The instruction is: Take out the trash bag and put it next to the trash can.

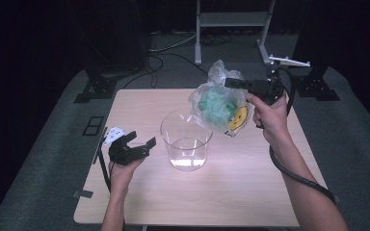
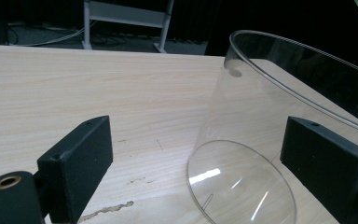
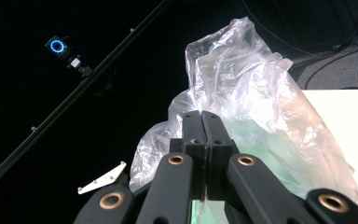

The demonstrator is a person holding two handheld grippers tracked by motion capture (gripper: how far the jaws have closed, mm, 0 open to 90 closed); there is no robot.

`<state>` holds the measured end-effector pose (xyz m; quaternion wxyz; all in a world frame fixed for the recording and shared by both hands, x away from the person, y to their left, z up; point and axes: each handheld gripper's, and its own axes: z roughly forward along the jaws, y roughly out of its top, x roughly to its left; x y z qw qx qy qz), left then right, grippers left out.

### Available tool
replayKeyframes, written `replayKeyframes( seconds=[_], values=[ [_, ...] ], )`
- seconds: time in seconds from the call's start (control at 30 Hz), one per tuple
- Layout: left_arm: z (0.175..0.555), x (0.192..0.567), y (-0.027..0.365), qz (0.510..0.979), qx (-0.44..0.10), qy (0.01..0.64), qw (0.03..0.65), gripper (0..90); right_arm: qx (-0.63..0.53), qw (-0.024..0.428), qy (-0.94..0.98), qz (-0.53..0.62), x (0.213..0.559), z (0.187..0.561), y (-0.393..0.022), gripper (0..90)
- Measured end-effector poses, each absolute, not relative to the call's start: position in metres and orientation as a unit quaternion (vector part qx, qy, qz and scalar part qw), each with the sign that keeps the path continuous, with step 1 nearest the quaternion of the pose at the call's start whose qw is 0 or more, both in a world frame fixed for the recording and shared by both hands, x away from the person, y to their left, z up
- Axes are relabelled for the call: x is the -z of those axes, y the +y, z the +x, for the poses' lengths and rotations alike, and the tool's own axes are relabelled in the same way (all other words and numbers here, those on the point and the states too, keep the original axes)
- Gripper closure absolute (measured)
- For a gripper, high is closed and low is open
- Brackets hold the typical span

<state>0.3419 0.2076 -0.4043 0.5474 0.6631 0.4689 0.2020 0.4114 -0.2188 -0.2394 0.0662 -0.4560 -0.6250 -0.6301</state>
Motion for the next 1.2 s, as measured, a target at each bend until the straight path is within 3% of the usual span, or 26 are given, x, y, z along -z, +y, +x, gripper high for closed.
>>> replayKeyframes(
  seconds=[1.2],
  values=[
    [0.343,0.406,0.207,0.663,-0.197,0.47,0.548,8.1,0.623,0.045,-0.597,-0.504,0.257,0.419,-0.262,90.0]
  ],
)
